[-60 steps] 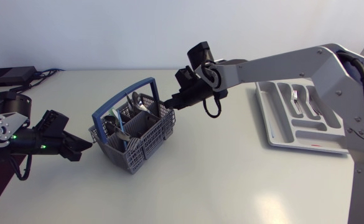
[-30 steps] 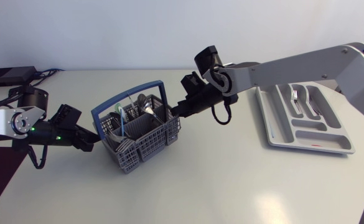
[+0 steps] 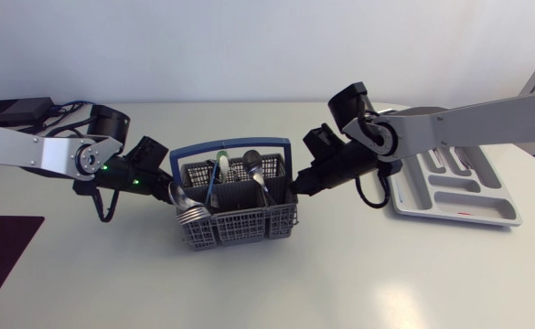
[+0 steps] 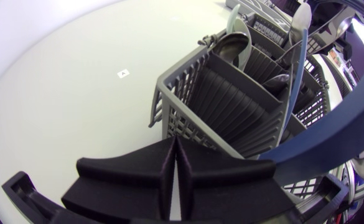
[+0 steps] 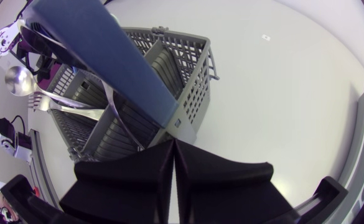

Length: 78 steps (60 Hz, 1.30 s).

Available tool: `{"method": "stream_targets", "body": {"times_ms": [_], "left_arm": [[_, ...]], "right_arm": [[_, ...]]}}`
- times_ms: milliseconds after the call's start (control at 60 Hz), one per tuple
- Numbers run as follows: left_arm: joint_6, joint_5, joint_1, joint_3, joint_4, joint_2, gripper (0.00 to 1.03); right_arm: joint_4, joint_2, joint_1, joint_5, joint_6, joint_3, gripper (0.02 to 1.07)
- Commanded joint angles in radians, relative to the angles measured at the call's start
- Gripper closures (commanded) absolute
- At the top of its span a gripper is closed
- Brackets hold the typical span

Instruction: Sort the cutlery from the basket into the organizer compartments.

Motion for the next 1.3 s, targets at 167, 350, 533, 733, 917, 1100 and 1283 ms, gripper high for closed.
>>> {"method": "stream_targets", "body": {"times_ms": [167,350,533,733,917,1100,1283], "left_arm": [[-0.058,0.004,-0.118,0.122,0.007,0.081,1.00],[-0.082,-0.020,-0.145,0.205,0.004,0.140,1.00],[-0.073,-0.027,-0.092,0.185,-0.001,0.140,0.94],[-0.064,-0.025,-0.008,0.120,-0.021,0.029,0.75],[-0.018,-0.027,0.029,0.016,-0.062,-0.151,0.64],[0.010,-0.027,0.038,-0.072,-0.116,-0.326,0.62],[0.016,-0.017,0.024,-0.125,-0.174,-0.493,0.60]], "right_arm": [[0.046,-0.043,-0.028,-0.020,-0.010,-0.044,1.01],[0.058,-0.025,-0.065,-0.013,-0.010,-0.028,1.01],[0.076,-0.023,-0.088,0.011,-0.013,-0.070,0.98],[0.070,-0.137,-0.098,0.129,-0.027,-0.127,0.49],[0.001,-0.310,-0.059,0.200,-0.027,-0.143,0.43],[-0.085,-0.430,0.009,0.229,-0.021,-0.124,0.43],[-0.132,-0.496,0.072,0.250,-0.009,-0.114,0.43]]}}
